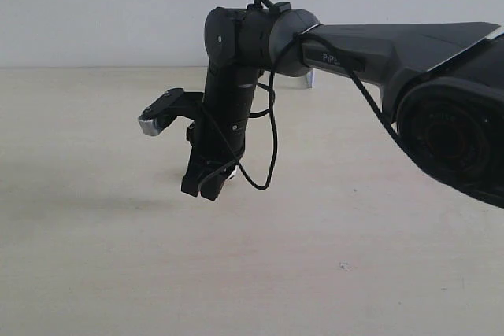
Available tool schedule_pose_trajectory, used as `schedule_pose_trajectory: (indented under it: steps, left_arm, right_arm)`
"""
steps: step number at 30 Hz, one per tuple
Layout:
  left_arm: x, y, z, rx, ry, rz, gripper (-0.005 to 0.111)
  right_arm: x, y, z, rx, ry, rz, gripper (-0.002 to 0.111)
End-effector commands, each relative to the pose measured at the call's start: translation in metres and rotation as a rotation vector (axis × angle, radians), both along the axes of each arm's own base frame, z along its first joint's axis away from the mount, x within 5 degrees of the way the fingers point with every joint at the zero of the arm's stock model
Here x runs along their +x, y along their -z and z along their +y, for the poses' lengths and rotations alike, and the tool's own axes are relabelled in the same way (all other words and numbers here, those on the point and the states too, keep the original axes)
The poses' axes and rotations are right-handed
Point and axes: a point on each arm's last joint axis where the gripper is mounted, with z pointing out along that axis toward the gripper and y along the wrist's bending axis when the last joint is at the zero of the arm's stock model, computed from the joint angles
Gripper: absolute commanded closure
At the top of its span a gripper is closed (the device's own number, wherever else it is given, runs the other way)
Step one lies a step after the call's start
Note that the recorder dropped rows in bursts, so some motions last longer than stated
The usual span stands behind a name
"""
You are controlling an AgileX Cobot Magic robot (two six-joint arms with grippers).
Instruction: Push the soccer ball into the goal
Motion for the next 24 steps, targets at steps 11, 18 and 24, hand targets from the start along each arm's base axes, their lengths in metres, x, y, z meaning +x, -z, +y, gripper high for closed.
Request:
schedule_pose_trajectory:
  steps: [11,18,24]
  left_arm:
    - [0.000,-0.003,-0.001,-0.016,0.006,-0.018,0.100]
    - [0.000,-0.003,-0.001,-0.016,0.006,-0.018,0.100]
    - [0.000,-0.003,-0.001,-0.016,0.006,-0.018,0.100]
  right_arm:
    - [0.000,-0.004,0.000,0.003,-0.013,-0.007,0.108]
    - [0.018,-0.003,-0.007,-0.067,0.007,-0.203,0.108]
    - [0.043,-0.017,-0.002,0.024,0.205,-0.459,0.108]
